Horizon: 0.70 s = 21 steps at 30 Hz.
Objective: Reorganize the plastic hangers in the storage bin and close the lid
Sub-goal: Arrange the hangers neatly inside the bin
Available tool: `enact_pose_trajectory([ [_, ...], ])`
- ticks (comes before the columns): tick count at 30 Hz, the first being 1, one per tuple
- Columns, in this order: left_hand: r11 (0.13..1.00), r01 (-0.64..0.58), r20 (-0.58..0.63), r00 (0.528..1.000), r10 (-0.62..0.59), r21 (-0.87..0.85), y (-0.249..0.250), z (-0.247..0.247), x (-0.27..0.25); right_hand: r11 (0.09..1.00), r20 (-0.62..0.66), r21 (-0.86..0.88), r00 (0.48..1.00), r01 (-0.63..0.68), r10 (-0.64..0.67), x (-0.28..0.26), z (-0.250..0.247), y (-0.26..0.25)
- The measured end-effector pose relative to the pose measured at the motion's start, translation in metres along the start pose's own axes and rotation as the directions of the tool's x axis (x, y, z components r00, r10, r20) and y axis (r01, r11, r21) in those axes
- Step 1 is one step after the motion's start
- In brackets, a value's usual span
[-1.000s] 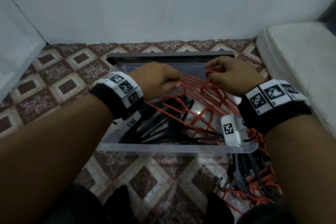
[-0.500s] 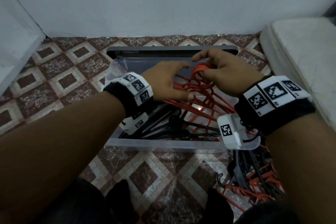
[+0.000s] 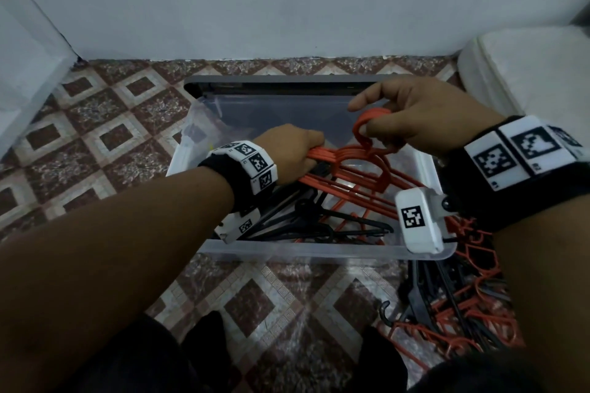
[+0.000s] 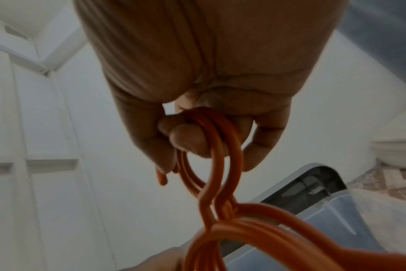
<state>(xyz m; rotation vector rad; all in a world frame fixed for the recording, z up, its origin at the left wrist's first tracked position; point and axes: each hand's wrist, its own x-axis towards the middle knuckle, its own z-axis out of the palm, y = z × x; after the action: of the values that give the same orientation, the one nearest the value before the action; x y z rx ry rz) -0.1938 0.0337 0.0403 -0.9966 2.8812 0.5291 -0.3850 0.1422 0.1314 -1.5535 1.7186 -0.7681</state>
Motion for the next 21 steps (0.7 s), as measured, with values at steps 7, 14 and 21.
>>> enact_pose_trajectory([
  [7,0.924,0.310,-0.125,0.949,-0.288,0.222,-0.044,-0.003,-0.002,0.992,-0.270,-0.007,0.956,-0.124,0.117,0.004,-0.012,0.013],
  [14,0.952,-0.050,0.548,0.826,-0.131,0.303,-0.031,0.059,0.029,0.986,-0.421,0.018,0.893,-0.167,0.159,0.007,-0.014,0.029],
  [21,0.872,-0.426,0.715,0.686,0.138,0.241,0.013,0.150,0.091,0.973,-0.538,0.113,0.811,-0.203,0.232,0.010,-0.019,0.049],
])
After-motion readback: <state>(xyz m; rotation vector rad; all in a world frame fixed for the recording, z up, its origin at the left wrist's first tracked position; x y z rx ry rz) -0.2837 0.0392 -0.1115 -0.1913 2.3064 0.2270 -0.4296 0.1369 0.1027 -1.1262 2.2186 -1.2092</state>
